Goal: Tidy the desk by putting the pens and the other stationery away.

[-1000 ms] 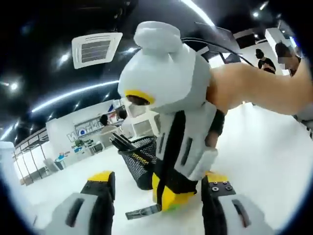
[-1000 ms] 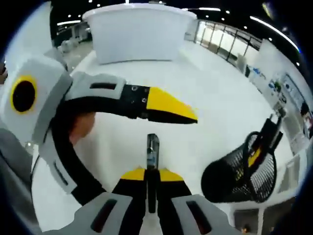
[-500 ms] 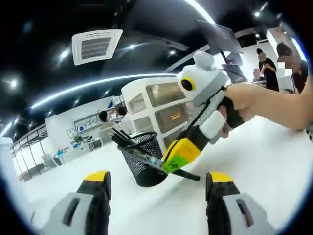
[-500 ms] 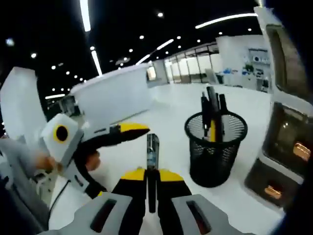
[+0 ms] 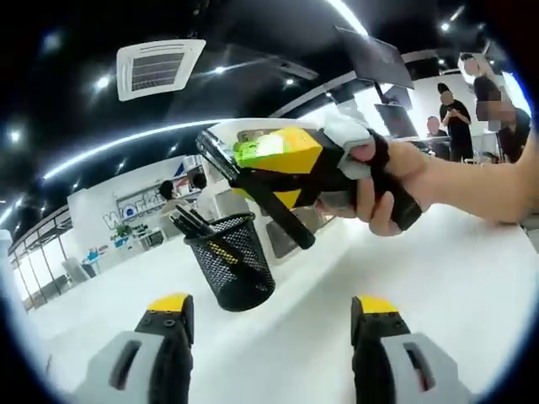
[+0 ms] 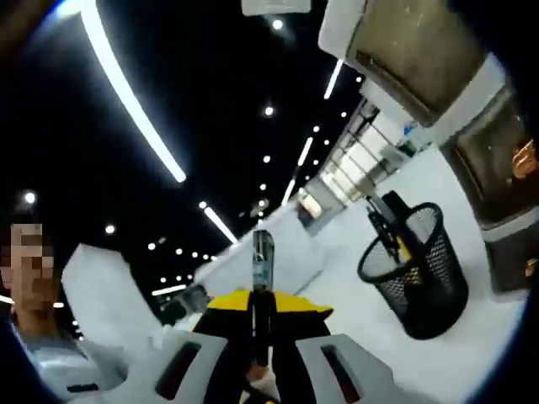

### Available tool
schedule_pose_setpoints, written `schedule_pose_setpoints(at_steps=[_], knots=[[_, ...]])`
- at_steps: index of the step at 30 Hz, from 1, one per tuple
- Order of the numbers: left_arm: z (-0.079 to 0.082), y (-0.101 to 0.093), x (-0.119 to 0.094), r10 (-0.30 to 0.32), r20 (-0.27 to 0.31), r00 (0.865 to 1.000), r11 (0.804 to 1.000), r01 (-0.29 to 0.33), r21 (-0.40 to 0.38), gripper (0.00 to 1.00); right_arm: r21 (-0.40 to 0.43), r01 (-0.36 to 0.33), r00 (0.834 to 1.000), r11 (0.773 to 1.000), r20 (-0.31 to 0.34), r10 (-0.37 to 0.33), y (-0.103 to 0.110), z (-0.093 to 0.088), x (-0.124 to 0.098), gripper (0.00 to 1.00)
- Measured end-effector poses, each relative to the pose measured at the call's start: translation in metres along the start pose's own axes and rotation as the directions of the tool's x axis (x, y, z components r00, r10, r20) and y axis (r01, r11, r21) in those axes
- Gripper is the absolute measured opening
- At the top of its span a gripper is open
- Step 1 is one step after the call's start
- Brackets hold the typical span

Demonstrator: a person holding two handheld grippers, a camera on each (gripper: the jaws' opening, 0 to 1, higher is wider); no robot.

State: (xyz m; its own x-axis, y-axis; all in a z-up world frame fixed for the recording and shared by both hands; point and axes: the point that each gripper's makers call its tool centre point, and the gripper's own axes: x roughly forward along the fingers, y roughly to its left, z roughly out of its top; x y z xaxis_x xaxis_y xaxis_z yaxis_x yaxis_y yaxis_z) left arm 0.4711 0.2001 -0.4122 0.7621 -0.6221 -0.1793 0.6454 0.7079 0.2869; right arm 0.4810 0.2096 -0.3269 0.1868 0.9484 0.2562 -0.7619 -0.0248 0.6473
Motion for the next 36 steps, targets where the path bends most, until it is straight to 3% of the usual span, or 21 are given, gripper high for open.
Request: schedule_pose_setpoints(at_steps=[3,7,8,9,10,12,15,17,19,20,22,27,29,30,32,34,36], knots=[[0.0,0.001,0.0,-0.003,-0.002,1.0,1.0,0.003,-0.008,0.75,-0.011,-0.014,0.999,1.0,0.031,0.015,0.006,-0.006,0.002,0.05],[-0.001,0.002,0.0,-0.01,-0.004,1.0,1.0,0.01,-0.013,0.75,-0.163,0.097,0.991,0.982,0.11,-0.08,-0.004,0.009,-0.001,0.05],[-0.001,0.001,0.0,-0.011,-0.005,1.0,1.0,0.011,-0.014,0.75,-0.207,0.156,0.98,0.966,0.156,-0.125,-0.01,0.017,-0.004,0.05],[-0.002,0.002,0.001,-0.011,-0.008,1.0,1.0,0.011,-0.013,0.75,-0.216,0.167,0.977,0.962,0.168,-0.132,-0.011,0.019,-0.005,0.05],[-0.002,0.003,0.001,-0.009,-0.009,1.0,1.0,0.009,-0.012,0.75,-0.241,0.202,0.964,0.949,0.222,-0.149,-0.013,0.027,-0.008,0.05],[-0.003,0.004,0.001,-0.009,-0.01,1.0,1.0,0.009,-0.013,0.74,-0.288,0.172,0.959,0.942,0.267,-0.093,-0.004,0.036,-0.012,0.05],[-0.009,0.003,0.004,-0.012,-0.027,1.0,1.0,0.012,-0.008,0.74,-0.381,0.267,0.942,0.885,0.297,-0.157,-0.01,0.045,-0.021,0.05],[-0.009,0.002,0.003,-0.015,-0.032,0.999,1.0,0.015,-0.01,0.74,-0.393,0.284,0.923,0.875,0.359,-0.139,-0.006,0.054,-0.025,0.05],[-0.008,0.0,0.002,-0.016,-0.033,0.999,1.0,0.016,-0.015,0.73,-0.392,0.333,0.908,0.857,0.38,-0.179,-0.012,0.058,-0.028,0.05],[-0.008,0.001,0.002,-0.013,-0.031,0.999,1.0,0.013,-0.014,0.74,-0.399,0.382,0.896,0.833,0.382,-0.228,-0.019,0.058,-0.03,0.05],[-0.006,0.004,0.002,-0.005,-0.023,1.0,1.0,0.005,-0.012,0.73,-0.436,0.392,0.898,0.81,0.372,-0.235,-0.021,0.055,-0.026,0.05],[-0.005,0.006,0.0,0.006,-0.017,1.0,1.0,-0.006,-0.009,0.73,-0.463,0.391,0.902,0.795,0.364,-0.231,-0.023,0.057,-0.015,0.06],[-0.005,0.006,0.0,0.007,-0.018,1.0,1.0,-0.007,-0.008,0.73,-0.474,0.395,0.9,0.787,0.371,-0.228,-0.028,0.071,-0.014,0.06],[-0.006,0.005,0.0,0.006,-0.019,1.0,1.0,-0.006,-0.011,0.73,-0.483,0.421,0.891,0.768,0.381,-0.249,-0.033,0.078,-0.012,0.06],[-0.007,0.005,0.0,0.003,-0.024,1.0,1.0,-0.003,-0.011,0.73,-0.535,0.42,0.899,0.732,0.356,-0.256,-0.04,0.086,-0.001,0.06],[-0.009,0.004,0.001,0.001,-0.029,1.0,1.0,-0.001,-0.011,0.73,-0.604,0.432,0.901,0.67,0.318,-0.295,-0.051,0.086,0.008,0.06],[-0.01,0.003,0.002,-0.006,-0.027,1.0,1.0,0.005,-0.014,0.73,-0.614,0.423,0.906,0.666,0.295,-0.304,-0.057,0.082,0.015,0.06]])
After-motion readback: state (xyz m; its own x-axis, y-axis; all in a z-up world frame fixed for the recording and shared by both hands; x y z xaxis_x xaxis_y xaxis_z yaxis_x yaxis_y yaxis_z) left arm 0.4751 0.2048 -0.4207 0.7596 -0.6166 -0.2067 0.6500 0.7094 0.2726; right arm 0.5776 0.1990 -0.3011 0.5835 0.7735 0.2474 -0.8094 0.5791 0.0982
